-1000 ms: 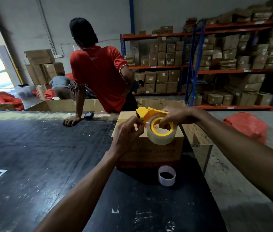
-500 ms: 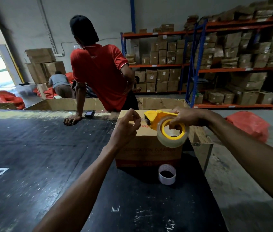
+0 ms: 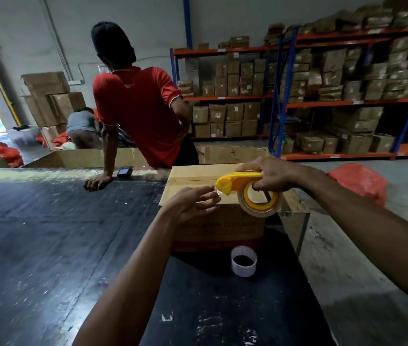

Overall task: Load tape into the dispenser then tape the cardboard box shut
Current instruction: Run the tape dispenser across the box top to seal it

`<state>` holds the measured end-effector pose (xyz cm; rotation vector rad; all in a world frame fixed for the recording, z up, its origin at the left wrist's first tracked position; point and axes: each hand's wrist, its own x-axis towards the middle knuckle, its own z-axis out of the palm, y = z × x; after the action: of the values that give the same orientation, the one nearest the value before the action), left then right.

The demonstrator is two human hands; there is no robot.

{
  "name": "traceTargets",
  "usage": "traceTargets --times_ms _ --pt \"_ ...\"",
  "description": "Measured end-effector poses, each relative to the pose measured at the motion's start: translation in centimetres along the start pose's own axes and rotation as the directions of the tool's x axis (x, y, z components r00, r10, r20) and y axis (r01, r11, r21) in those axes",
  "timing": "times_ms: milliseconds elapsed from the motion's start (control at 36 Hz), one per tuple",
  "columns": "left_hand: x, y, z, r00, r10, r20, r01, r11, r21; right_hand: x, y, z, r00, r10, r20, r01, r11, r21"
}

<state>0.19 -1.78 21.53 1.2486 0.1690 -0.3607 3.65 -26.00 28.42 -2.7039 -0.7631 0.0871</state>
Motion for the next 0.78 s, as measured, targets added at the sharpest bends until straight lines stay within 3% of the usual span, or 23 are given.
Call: traceTargets --times_ms 139,333,611,694,778 --pt "1.1 0.6 1.0 0.992 -0.127 0.001 0.127 0.990 0.062 -0.1 0.2 -0.3 0.999 -0.026 -0.047 0.022 0.996 -0.084" --pt "2.1 1.6 1.7 0.989 -0.146 0.035 0.138 0.977 0.164 -0.4 0.2 -0.9 0.997 -0.020 -0.073 0.009 0.991 -0.136" --pt "4.8 2.3 2.2 1.000 -0.003 -0.008 0.006 0.949 0.316 -0.3 0.3 -1.0 0.995 0.018 -0.097 -0.038 0.977 -0.208" --pt "6.5 3.0 2.4 0.992 0.122 -0.026 -0.098 0.889 0.447 0.2 0.4 -1.0 0.993 0.002 -0.117 -0.032 0.967 -0.254" --pt "7.6 4.4 2.2 0.971 0.231 0.058 -0.222 0.795 0.564 0.7 0.7 -0.7 0.991 0.005 -0.131 -0.043 0.956 -0.290"
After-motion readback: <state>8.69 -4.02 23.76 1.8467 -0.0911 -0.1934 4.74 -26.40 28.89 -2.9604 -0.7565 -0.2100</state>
